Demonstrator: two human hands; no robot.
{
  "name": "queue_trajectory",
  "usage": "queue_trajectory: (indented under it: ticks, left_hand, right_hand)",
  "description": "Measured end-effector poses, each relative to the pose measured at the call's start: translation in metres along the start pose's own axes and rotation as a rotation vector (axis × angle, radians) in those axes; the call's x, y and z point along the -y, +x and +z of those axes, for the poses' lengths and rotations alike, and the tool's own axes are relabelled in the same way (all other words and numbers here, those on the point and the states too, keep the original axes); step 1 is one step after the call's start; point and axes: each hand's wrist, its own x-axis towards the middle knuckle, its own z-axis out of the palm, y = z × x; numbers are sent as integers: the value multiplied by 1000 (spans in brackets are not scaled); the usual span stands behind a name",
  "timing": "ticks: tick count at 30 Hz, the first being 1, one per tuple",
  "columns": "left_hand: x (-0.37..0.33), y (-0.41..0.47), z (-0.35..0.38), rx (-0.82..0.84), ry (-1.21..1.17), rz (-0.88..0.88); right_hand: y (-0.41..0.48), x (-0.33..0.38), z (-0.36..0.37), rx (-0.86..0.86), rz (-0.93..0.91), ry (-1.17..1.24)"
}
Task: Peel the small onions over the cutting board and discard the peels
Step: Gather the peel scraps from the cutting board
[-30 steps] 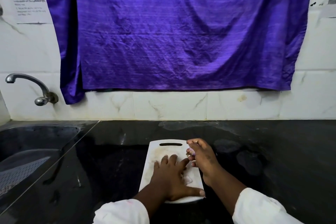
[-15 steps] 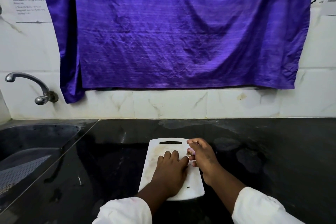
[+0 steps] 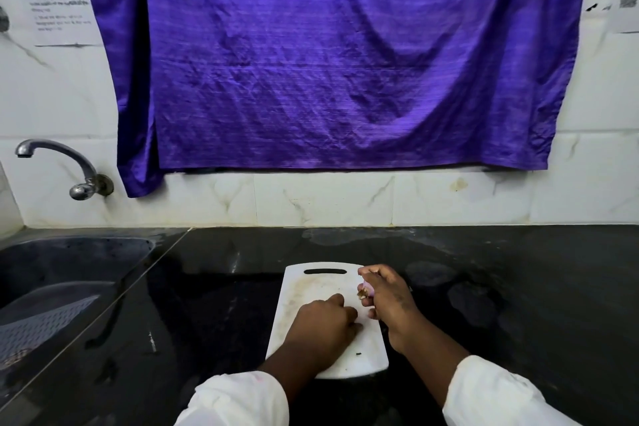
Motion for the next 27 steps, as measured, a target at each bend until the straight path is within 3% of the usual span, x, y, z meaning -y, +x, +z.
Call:
queue_trajectory:
  ticks: [5, 11, 17, 21, 27]
  left_hand:
    - [6, 0, -1, -27, -66, 0]
    - [20, 0, -3, -116, -449, -154]
    - [31, 6, -6, -155, -766, -271]
    - [35, 6, -8, -77, -673, -256]
    - [46, 1, -8, -53, -544, -251]
  right_hand:
    - [-1, 2, 1, 10, 26, 18]
    - [2, 2, -3, 19, 72, 50]
    - [-4, 0, -1, 77, 31, -110]
    - [-8, 3, -2, 197, -46, -351]
    - [-9, 3, 0, 415, -244, -962]
